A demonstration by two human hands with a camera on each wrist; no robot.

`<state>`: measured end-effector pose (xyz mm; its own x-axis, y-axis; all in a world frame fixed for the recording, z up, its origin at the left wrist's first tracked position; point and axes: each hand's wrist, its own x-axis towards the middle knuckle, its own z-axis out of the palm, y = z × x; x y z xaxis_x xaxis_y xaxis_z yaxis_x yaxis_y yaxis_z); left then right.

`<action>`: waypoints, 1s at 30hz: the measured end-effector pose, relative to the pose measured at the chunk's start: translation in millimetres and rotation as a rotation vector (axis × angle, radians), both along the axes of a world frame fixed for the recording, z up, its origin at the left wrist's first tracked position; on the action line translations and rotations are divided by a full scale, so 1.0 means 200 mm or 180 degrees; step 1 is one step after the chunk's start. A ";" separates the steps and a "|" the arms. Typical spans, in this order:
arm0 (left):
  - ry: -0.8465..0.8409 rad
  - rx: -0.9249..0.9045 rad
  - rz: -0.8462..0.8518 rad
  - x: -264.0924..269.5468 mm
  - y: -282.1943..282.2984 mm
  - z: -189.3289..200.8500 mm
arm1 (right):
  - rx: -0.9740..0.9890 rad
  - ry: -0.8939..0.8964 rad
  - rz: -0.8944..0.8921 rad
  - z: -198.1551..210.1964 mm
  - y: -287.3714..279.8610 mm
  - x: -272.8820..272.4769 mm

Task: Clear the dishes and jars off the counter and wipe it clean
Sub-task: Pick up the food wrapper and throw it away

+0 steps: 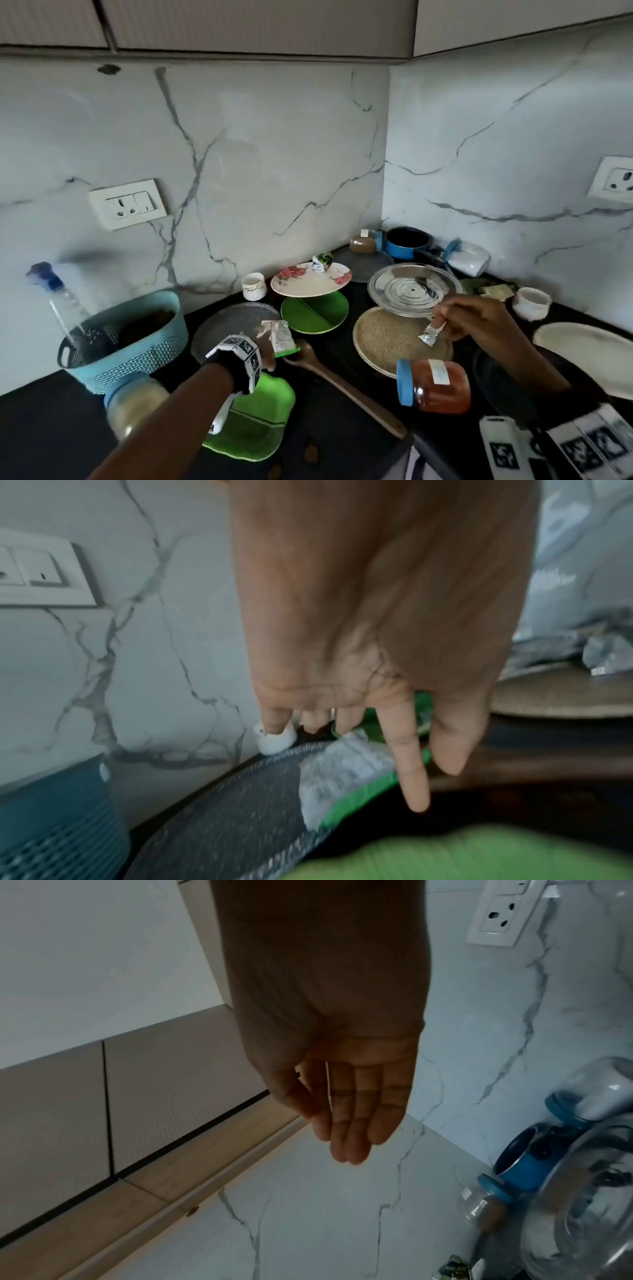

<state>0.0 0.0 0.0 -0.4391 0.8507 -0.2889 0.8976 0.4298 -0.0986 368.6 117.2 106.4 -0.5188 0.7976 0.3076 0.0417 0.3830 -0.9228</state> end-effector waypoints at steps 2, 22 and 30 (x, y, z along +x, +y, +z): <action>0.0111 -0.0174 0.0265 -0.01 -0.01 -0.08 | -0.0076 0.0033 0.0092 -0.02 0.04 0.03; -0.2145 0.4132 0.1417 0.20 -0.20 0.45 | -0.0188 -0.1202 0.1186 0.07 0.48 -0.56; -0.2661 0.4523 0.1750 -0.09 -0.05 0.37 | -0.0541 -0.2539 0.1237 -0.04 0.84 -1.28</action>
